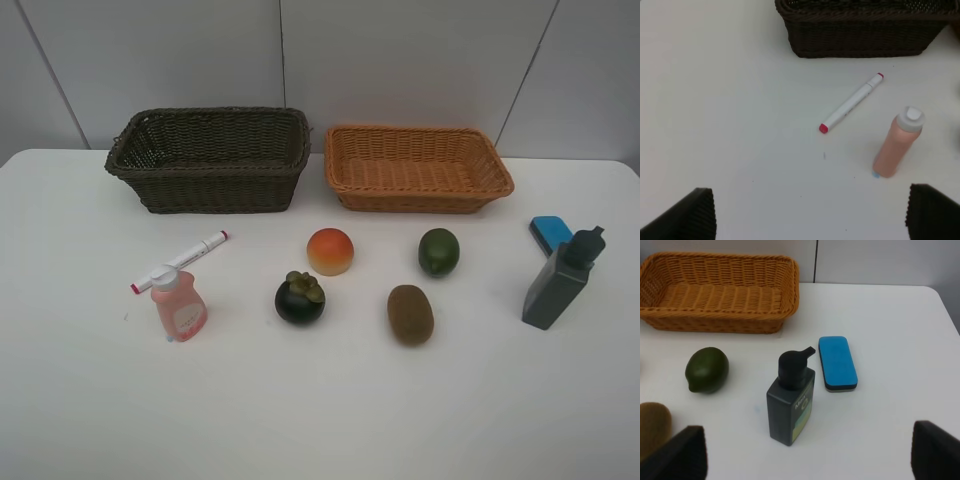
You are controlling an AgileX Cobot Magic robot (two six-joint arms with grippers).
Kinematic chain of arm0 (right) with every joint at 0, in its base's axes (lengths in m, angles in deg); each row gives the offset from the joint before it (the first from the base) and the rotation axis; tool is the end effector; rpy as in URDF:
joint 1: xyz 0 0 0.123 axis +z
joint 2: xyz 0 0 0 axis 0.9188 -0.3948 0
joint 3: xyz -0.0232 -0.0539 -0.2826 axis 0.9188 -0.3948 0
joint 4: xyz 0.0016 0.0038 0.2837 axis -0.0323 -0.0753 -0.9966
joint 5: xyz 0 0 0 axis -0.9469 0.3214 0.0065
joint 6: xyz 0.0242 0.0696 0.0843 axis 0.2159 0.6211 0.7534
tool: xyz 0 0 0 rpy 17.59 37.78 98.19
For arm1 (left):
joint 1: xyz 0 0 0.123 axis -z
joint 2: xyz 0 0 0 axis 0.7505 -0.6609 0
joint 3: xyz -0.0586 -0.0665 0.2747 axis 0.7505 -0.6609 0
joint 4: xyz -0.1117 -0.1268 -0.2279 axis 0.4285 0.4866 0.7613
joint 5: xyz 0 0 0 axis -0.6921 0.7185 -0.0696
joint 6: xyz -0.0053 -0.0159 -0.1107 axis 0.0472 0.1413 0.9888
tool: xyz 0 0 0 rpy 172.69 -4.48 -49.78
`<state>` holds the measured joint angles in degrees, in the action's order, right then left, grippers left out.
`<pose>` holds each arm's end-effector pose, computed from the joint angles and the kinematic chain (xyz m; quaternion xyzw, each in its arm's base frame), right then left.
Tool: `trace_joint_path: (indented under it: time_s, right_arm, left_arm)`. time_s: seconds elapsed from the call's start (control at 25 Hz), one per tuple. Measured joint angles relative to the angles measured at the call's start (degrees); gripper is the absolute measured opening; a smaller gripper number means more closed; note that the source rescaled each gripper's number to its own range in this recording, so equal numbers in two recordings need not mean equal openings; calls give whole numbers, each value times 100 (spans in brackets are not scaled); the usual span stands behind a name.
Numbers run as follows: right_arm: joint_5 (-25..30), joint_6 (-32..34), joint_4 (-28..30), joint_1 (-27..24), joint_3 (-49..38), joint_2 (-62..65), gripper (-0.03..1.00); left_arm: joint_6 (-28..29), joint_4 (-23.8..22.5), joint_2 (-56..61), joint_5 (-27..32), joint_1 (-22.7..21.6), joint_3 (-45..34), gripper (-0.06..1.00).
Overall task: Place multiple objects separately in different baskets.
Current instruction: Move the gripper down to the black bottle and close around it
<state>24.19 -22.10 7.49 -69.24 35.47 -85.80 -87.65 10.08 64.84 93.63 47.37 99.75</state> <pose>0.0354 -0.0065 0.2903 0.0096 0.8461 -0.0438 0.5312 0.0371 -0.0059 0.2840 0.0024 0.8512 -0.0221 0.5244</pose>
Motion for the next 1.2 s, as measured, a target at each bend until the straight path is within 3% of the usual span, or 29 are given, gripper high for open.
trace_joint_path:
  time_s: [0.8,1.0,1.2]
  right_arm:
    - [0,0,3,0,0,0,97]
    - [-115,84,694,0,0,0,97]
    - [-116,136,718,0,0,0,97]
  left_arm:
    - [0,0,0,0,0,0,99]
    - [0,0,0,0,0,0,99]
    - [0,0,0,0,0,0,99]
